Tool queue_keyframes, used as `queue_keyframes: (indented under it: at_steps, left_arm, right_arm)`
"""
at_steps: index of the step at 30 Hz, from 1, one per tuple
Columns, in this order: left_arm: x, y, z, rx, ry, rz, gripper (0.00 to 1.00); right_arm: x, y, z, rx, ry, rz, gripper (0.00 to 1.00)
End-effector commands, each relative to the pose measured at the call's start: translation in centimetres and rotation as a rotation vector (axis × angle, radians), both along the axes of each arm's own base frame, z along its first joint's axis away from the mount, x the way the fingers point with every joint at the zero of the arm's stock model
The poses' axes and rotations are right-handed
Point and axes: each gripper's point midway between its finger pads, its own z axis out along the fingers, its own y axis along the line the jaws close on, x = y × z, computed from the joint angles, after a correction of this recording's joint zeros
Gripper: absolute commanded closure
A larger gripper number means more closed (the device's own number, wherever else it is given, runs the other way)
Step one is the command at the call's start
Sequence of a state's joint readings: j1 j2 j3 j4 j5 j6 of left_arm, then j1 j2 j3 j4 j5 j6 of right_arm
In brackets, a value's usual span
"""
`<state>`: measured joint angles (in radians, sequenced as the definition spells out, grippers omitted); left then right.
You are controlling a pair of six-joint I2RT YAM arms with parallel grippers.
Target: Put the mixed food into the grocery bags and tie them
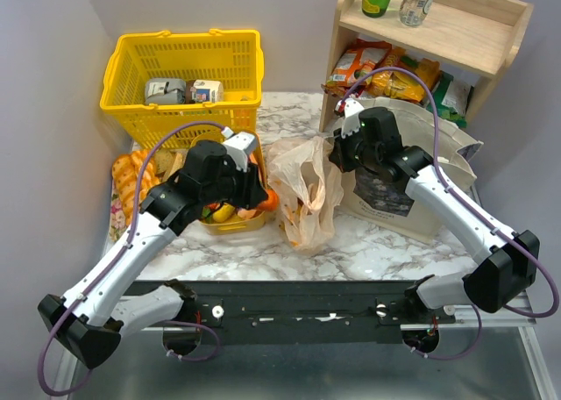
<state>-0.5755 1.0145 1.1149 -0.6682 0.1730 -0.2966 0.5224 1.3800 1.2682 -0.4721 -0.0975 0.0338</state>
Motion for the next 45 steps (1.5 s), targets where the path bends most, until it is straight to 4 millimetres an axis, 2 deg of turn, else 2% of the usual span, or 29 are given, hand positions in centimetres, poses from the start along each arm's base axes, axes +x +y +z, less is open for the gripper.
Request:
queue_keyframes:
  at_steps: [1, 5, 9, 11, 14, 16, 18, 19, 20, 22, 23, 27, 29, 32, 33, 34, 36, 37, 40, 43, 45]
  left_arm:
    - [-4.4, -4.6, -0.1, -0.094, 0.078, -0.29, 1.0]
    - [-6.7, -7.1, 1.4, -0.164, 0.086, -0.423, 1.0]
    - [-6.3, -9.2, 2.8, -0.261, 0.032, -0.446, 1.0]
    - [-5.2, -10.1, 2.7, -0.29, -0.01, -0.412, 1.0]
    - [-1.8, -10.1, 1.3, -0.233, -0.105, -0.267, 1.0]
    - [1.0, -9.1, 0.3, -0.177, -0.171, -0.131, 1.0]
    - [2.5, -8.5, -0.1, -0.141, -0.227, -0.067, 1.0]
    - [3.9, -7.8, 0.3, -0.131, -0.274, 0.01, 1.0]
    - [4.2, -7.5, -0.2, -0.12, -0.286, 0.032, 1.0]
    - [5.3, -7.1, 0.4, -0.136, -0.341, 0.089, 1.0]
    - [5.5, -6.9, -0.1, -0.128, -0.346, 0.107, 1.0]
    - [6.6, -7.4, -1.5, -0.083, -0.341, 0.123, 1.0]
    - [6.3, -8.3, -2.0, -0.08, -0.318, 0.082, 1.0]
    - [5.8, -9.0, -2.7, -0.077, -0.292, 0.039, 0.66]
    - [5.6, -9.0, -2.6, -0.076, -0.289, 0.029, 0.59]
    - [5.4, -8.8, -2.8, -0.063, -0.282, 0.024, 0.45]
    - [5.2, -8.3, -2.3, -0.047, -0.292, 0.021, 0.34]
    - [4.9, -8.0, -2.5, -0.032, -0.281, 0.013, 0.23]
    - [3.9, -8.0, -1.8, -0.02, -0.286, -0.046, 0.1]
    - [2.4, -7.8, -1.5, 0.008, -0.265, -0.124, 0.01]
    - [1.5, -7.9, -0.1, -0.007, -0.28, -0.169, 0.01]
  right_arm:
    - [0.2, -0.6, 1.3, 0.013, -0.028, -0.026, 0.93]
    - [0.1, -0.5, 1.4, 0.016, -0.028, -0.024, 0.93]
    - [0.1, -0.5, 1.3, 0.018, -0.023, -0.023, 0.93]
    - [0.0, -0.4, 1.4, 0.021, -0.025, -0.021, 0.93]
    - [-0.1, -0.4, 1.5, 0.023, -0.026, -0.016, 0.93]
    - [-0.1, -0.5, 1.6, 0.022, -0.028, -0.016, 0.93]
    - [-0.1, -0.6, 1.6, 0.019, -0.03, -0.02, 0.93]
    - [-0.1, -0.7, 1.6, 0.016, -0.028, -0.024, 0.93]
    - [-0.1, -0.7, 1.7, 0.015, -0.031, -0.025, 0.93]
    - [-0.1, -0.8, 1.6, 0.009, -0.031, -0.027, 0.93]
    - [0.0, -0.8, 1.5, 0.006, -0.029, -0.027, 0.93]
    - [0.2, -0.7, 1.3, 0.002, -0.021, -0.031, 0.93]
    - [0.2, -0.6, 1.3, 0.003, -0.018, -0.028, 0.93]
    - [0.5, -0.6, 1.1, -0.004, -0.01, -0.032, 0.93]
    - [0.5, -0.6, 1.0, -0.007, -0.008, -0.033, 0.93]
    - [0.6, -0.5, 1.0, -0.006, -0.008, -0.035, 0.93]
    - [0.7, -0.4, 1.1, -0.004, -0.008, -0.035, 0.93]
    - [0.8, -0.3, 1.1, -0.002, -0.007, -0.032, 0.93]
    - [0.9, -0.1, 1.2, 0.001, -0.005, -0.027, 0.93]
    - [0.9, 0.0, 1.3, -0.001, -0.006, -0.018, 0.93]
    - [1.0, 0.0, 1.3, -0.002, -0.008, -0.015, 0.93]
